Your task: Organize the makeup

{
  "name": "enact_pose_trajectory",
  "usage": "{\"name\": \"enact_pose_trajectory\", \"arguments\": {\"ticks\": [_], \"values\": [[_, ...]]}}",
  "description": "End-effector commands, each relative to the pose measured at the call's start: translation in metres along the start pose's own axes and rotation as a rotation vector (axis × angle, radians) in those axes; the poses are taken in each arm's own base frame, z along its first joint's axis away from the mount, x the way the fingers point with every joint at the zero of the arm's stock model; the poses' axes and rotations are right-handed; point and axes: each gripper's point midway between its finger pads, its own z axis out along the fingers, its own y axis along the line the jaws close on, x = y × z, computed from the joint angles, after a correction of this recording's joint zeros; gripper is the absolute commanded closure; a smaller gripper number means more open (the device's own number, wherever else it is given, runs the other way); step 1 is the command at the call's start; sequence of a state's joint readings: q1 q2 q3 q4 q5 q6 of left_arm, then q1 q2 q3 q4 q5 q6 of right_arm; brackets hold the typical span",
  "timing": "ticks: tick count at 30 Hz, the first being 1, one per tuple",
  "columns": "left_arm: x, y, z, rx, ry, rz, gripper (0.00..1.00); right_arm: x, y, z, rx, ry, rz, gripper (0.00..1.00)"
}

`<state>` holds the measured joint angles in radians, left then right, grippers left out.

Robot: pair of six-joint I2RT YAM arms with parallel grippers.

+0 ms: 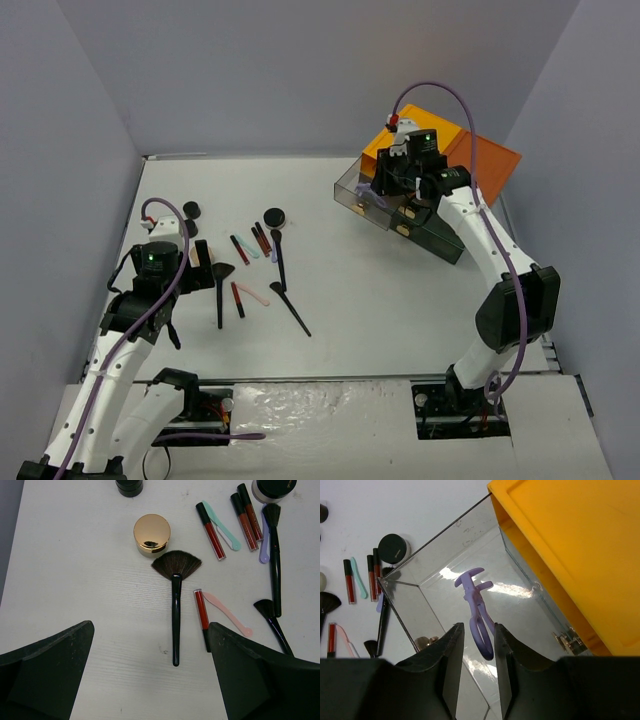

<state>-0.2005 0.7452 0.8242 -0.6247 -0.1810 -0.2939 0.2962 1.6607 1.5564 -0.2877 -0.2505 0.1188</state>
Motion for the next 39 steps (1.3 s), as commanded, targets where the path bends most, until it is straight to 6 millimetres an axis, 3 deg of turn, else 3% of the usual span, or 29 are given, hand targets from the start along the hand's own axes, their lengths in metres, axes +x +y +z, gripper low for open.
{"name": "enact_pose_trajectory", "arguments": {"ticks": [1,7,15,27,35,39], "values": [[-0.020,-0.001,-0.001,0.006,-0.070,-0.011,0.03,-0.039,0.006,-0.004,-0.036,-0.118,-0.009,0.87],[-0.020,-0.001,-0.001,0.006,-0.071,-0.010,0.03,-0.046,-0.002,-0.010,-0.065,-0.136,0.099,1.00],[-0.020,-0.002,-0.001,0.011,-0.070,-0.008,0.03,-0.047,-0.015,-0.017,-0.148,-0.119,0.251,1.00],[-0.020,-0.003,0.000,0.017,-0.067,-0.008,0.03,-0.041,0.008,-0.019,-0.302,-0.071,0.309,1.00],[-0.020,-0.004,0.000,0.019,-0.064,-0.008,0.03,-0.017,0.009,-0.006,-0.312,-0.001,0.337,0.99],[-0.019,-0.004,0.001,0.020,-0.062,-0.006,0.03,-0.010,0.004,-0.003,-0.267,0.009,0.324,0.92]]}}
